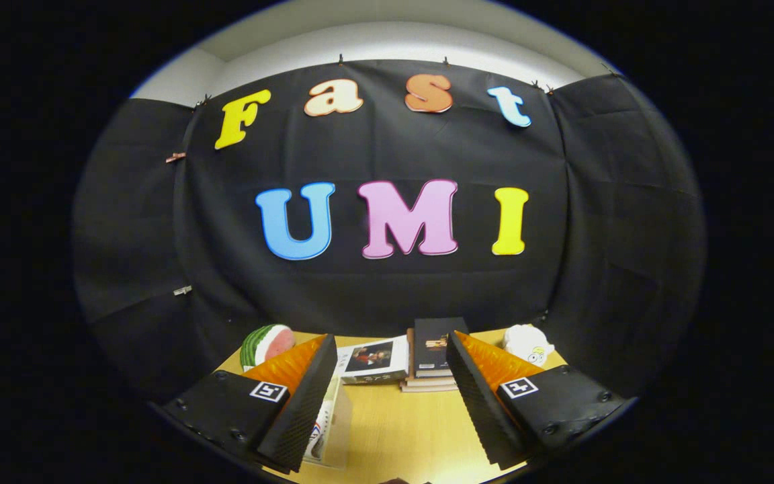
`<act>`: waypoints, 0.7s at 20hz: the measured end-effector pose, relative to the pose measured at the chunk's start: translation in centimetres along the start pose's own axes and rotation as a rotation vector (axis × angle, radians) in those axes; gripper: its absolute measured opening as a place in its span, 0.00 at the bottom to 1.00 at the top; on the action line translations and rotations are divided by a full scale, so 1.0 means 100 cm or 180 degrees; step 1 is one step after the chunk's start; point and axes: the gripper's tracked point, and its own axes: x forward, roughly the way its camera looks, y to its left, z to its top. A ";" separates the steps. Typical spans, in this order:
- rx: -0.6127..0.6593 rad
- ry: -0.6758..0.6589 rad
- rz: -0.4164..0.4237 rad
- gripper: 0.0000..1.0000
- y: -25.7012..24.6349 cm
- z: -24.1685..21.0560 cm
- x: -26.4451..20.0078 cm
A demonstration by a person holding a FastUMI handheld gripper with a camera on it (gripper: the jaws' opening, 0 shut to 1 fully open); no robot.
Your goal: Open the storage box then place both shoes into the box .Put the left shoe in first, then the right shoe, with the right side of both shoes facing outward in a uniform manner.
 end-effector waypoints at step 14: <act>-0.0164 -0.0528 -0.0321 0.98 -0.219 0.023 -0.026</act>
